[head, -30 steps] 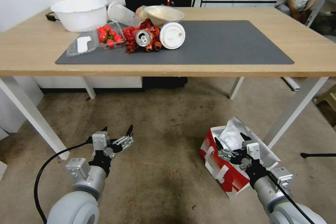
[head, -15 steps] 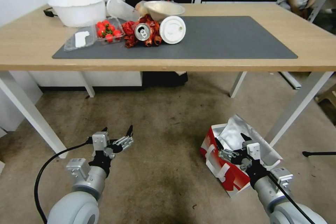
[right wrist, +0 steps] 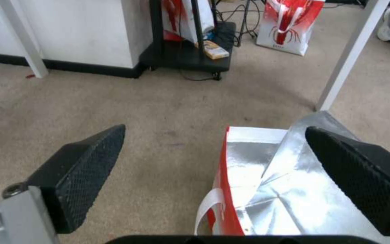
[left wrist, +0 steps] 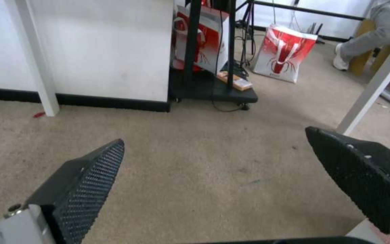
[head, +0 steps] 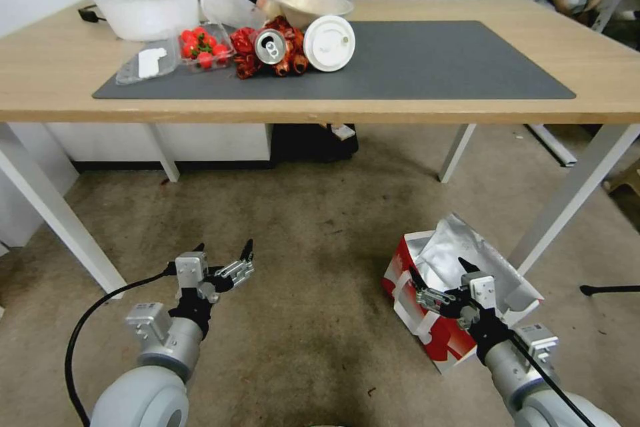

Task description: Pick up the food delivery bag from the floor and place it on the table.

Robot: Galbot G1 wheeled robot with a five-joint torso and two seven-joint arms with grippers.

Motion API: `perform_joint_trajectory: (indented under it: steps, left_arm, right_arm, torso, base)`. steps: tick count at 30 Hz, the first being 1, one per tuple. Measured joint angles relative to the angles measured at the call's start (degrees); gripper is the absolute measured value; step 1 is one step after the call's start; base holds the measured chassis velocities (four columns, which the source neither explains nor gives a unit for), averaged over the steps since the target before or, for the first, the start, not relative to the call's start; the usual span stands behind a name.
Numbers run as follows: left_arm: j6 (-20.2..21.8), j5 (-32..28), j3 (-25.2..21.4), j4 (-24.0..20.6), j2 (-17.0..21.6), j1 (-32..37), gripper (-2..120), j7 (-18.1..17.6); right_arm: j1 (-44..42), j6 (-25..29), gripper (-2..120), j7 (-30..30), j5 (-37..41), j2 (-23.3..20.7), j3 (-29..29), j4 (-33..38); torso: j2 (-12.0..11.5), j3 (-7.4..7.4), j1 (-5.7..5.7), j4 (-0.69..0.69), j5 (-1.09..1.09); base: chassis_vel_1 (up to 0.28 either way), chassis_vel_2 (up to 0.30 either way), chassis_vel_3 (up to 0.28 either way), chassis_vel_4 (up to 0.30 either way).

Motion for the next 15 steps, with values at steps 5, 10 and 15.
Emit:
perform_joint_trajectory:
  steps: [5,10,15]
  left_arm:
    - [0.0,0.0,0.0,0.1,0.0,-0.1,100,0.0]
    - [-0.1,0.0,0.0,0.6,0.0,-0.2,100,0.0]
    - [-0.1,-0.1,0.0,0.8,0.1,-0.4,100,0.0]
  right_arm:
    - [0.0,0.0,100,0.0,-0.1,0.1,-0.1,-0.1]
    - [0.1,0.0,100,0.0,-0.1,0.1,-0.1,-0.3]
    - [0.2,0.0,100,-0.1,-0.1,0.0,-0.1,-0.4]
  torso:
    - [-0.7,-0.58,-0.08,0.0,0.0]
    - [-1.9,-1.68,-0.21,0.0,-0.01]
    - [-3.0,-2.67,-0.36,0.0,0.0]
  base:
    - [0.0,0.0,0.0,0.0]
    - [0.0,0.0,0.0,0.0]
    - [0.0,0.0,0.0,0.0]
